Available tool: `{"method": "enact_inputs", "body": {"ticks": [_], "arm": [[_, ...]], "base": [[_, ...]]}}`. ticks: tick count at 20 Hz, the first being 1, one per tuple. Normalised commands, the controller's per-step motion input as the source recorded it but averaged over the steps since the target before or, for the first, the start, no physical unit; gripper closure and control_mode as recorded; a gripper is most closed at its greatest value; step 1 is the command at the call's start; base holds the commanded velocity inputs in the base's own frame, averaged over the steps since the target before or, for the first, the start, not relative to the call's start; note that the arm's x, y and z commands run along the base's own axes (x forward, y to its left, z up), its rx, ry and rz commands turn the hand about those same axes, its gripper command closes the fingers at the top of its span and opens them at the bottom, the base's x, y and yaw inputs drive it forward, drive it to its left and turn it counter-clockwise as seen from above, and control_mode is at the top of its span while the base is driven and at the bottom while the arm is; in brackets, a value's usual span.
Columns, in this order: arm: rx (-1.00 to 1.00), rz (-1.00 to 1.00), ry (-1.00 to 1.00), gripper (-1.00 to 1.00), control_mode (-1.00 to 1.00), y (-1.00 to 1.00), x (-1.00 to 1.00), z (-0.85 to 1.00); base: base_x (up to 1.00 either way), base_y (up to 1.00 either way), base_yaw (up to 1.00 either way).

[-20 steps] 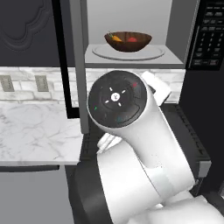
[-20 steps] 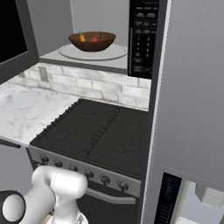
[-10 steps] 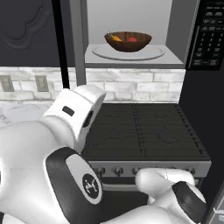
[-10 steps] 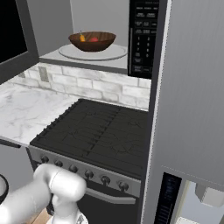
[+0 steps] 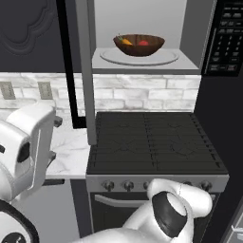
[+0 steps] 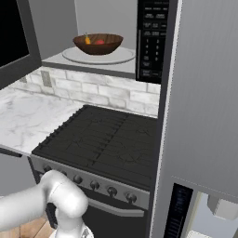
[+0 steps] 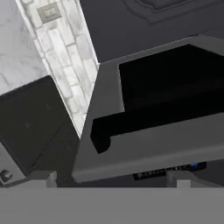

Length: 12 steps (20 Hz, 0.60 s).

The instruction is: Place the bowl containing the bell pepper and carrot in the microwave. Close the microwave door and press the start button to microwave the meal.

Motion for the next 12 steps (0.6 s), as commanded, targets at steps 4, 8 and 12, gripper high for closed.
{"method": "enact_inputs", "body": {"ticks": [4,8,12], "arm": [[-0.06,-0.11,-0.03,-1.0,-1.0,0.03,0.28,0.0],[-0.02,-0.14,-0.01,-1.0,-1.0,-0.03,0.38,0.0],[-0.01,-0.16,0.0,-1.0,-1.0,-0.2,0.45,-0.01]], "base": [[0.0,0.0,0.0],[0.0,0.0,0.0],[0.0,0.0,0.0]]}}
